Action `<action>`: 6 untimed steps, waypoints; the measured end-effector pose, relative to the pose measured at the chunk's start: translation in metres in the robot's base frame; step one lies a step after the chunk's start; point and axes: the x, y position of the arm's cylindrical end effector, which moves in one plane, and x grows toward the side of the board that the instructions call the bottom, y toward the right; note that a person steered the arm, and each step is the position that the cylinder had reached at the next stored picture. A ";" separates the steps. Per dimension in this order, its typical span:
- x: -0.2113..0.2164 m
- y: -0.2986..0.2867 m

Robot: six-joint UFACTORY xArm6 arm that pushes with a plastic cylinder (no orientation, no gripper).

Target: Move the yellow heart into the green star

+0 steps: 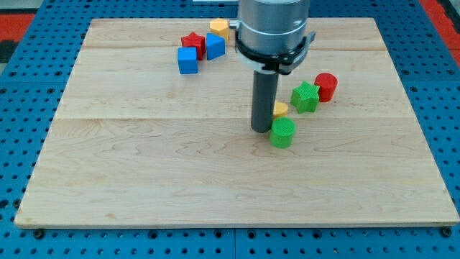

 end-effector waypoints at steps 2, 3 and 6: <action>0.001 0.007; 0.014 -0.021; -0.041 0.033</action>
